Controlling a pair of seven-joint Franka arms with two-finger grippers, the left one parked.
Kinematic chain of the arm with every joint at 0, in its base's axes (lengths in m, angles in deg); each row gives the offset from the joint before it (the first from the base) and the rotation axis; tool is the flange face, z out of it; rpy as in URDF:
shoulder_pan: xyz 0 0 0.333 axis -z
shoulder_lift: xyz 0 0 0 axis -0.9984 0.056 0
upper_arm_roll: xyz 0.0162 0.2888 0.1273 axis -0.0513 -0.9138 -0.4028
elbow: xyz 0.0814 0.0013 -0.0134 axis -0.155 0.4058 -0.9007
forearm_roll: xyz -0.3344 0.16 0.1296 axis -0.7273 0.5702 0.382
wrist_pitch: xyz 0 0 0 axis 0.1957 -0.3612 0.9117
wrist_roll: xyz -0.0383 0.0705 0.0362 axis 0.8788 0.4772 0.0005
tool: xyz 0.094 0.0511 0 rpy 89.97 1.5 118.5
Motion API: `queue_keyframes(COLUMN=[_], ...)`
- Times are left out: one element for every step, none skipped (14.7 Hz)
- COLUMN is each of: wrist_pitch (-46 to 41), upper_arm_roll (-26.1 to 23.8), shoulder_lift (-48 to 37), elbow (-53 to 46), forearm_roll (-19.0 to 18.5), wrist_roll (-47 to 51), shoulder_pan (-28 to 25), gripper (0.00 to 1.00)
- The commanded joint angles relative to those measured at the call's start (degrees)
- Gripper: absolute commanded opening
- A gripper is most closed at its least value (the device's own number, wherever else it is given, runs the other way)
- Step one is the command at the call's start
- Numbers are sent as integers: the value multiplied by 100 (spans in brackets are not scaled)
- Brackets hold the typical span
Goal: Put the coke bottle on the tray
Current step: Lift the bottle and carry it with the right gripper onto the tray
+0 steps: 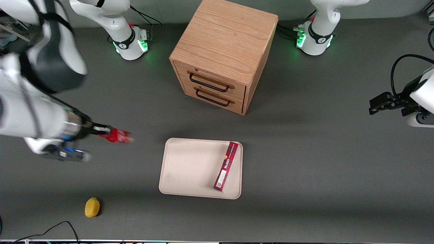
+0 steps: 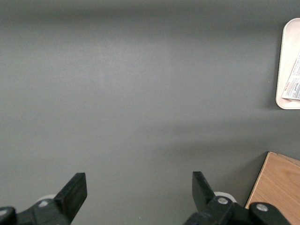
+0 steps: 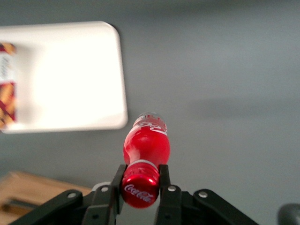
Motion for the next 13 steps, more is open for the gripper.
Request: queue_keyframes(wrist_pitch=[678,1065,1390,1698,1884,2060,2201,2315,2447,2492,2492,2492,2492], upper_arm_roll=[218,367,525,649,693,737,781,843,861,870,870,870,870], shoulder_lift=[815,1034,1211,1326,1440,1554,1634,1730,1766,1792,1793,1793,1784], elbow=[-617,-617,-626,-626,-626,-626,-617,-626,-617,-609,-591,-582,-582], forearm_roll=[-144,-179,-171,-171,-179,-180,-180,-188,-188,-188,-188,-180,-180], wrist_roll=[698,822,945,990,999,1042,1051,1060,1060,1052,1060,1069,1069], shoulder_pan=[-549,-743,-910,-1007,-1078,-1122,-1175,-1184,-1210,-1210,-1210,-1210,-1202], gripper=[0,0,0,0,0,0,0,0,0,0,0,16,45])
